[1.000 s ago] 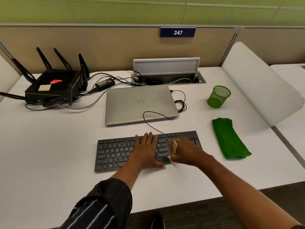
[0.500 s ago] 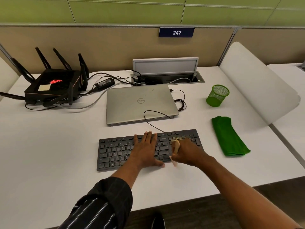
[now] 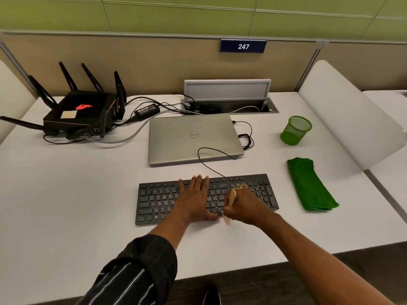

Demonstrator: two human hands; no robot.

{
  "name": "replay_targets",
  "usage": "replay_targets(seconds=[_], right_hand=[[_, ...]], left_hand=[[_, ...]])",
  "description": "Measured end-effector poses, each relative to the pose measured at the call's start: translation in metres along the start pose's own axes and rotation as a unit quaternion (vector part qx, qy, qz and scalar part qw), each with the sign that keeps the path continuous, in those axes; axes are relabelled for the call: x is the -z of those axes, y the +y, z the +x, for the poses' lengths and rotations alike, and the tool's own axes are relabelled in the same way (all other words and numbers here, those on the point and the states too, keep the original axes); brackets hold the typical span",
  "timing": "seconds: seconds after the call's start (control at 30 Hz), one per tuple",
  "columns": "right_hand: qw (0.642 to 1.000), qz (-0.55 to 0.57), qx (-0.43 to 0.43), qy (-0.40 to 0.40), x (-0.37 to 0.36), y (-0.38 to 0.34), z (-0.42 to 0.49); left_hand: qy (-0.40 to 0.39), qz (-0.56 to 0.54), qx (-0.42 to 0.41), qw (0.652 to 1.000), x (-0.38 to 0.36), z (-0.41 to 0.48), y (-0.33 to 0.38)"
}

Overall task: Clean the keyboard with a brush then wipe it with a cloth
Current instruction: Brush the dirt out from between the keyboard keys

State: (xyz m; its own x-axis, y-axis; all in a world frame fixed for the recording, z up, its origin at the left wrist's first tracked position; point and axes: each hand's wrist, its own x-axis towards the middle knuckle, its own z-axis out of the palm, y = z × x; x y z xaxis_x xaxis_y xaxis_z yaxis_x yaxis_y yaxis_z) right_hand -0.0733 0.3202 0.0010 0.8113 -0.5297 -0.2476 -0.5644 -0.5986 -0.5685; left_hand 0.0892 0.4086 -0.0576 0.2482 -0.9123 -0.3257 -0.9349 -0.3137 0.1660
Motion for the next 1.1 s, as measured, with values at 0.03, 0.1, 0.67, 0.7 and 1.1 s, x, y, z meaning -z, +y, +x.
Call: replay_targets(seconds=[0.03,0.1,0.67,0.7,1.1], right_hand=[[1.0,0.011,-0.002,0.014,0.001,-0.001,0.001],[0.997,0.039,-0.002,0.061,0.001,-0.003,0.002],[0.999,0.019,-0.004,0.045,-0.011,-0.011,0.01],[1.0,0.01,-0.008,0.027,-0.011,-0.011,0.009],[0.999,0.018,-0.039,0.017,-0.006,-0.017,0.016]], left_hand=[[-0.001,0.0,0.001,1.0,0.001,0.0,0.0],[-0.002,0.0,0.005,1.0,0.002,-0.001,-0.002],[-0.003,0.009,0.018,1.0,0.0,-0.01,-0.017],[-0.002,0.008,0.017,1.0,0.0,-0.01,-0.017],[-0.006,0.014,0.018,1.0,0.0,-0.011,-0.016]])
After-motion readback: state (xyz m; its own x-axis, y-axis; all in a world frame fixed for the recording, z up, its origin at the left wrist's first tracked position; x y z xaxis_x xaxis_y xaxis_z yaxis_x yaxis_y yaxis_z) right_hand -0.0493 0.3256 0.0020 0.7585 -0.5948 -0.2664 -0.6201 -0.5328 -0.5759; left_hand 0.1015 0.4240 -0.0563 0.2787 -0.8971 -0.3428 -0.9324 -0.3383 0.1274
